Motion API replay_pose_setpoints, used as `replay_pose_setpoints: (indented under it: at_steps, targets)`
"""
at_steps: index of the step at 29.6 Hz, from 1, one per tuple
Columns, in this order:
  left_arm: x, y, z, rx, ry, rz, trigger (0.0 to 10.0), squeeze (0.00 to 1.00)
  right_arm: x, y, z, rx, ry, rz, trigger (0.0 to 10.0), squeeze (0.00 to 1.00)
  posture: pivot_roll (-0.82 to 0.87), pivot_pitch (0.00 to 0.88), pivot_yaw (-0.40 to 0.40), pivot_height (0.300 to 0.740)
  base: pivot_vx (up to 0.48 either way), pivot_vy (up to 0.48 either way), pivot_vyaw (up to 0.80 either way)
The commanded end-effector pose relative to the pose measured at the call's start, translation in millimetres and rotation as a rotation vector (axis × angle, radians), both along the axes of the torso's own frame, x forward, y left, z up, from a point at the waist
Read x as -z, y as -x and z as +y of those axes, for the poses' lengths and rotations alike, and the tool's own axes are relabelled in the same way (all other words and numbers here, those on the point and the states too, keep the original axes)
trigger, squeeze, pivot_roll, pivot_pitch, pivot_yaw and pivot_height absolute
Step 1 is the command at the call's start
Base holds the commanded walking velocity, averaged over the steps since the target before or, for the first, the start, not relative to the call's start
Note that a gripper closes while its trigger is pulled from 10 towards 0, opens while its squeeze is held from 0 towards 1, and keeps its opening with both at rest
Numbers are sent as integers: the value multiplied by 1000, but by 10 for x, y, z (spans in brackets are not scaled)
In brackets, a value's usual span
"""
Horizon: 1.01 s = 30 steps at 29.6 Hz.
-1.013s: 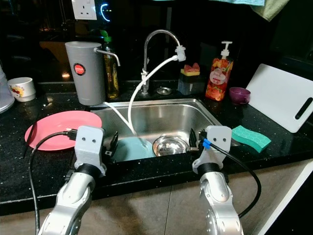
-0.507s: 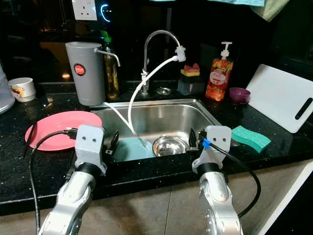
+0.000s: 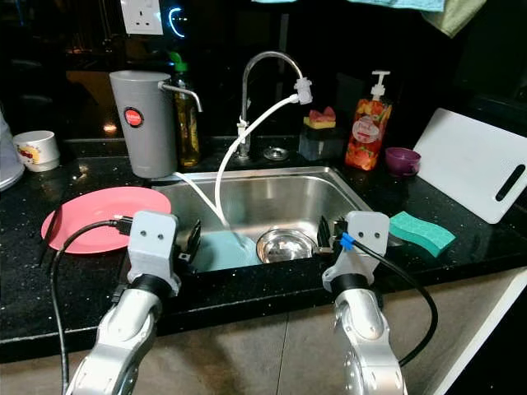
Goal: Kitchen organization
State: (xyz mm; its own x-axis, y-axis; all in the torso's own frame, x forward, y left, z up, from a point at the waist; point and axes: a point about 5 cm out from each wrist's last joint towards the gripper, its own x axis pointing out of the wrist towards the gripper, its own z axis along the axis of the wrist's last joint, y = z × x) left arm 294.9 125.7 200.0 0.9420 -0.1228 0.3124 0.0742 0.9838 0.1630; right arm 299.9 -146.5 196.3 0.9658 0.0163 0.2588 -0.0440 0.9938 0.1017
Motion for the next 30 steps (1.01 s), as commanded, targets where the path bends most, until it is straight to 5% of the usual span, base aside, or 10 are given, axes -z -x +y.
replay_pose_setpoints:
  at_steps: [1, 30]
  targets:
    - [4, -1, -22, 11, -10, 4, 10000, 0, 37, -6, -43, 25, -23, 18, 10000, 0, 116, 4, -79, 740, 0, 0, 0]
    - [-19, -5, -40, 17, -6, 0, 10000, 0, 15, -22, -18, 22, -28, 16, 10000, 0, 105, 14, -82, 740, 0, 0, 0]
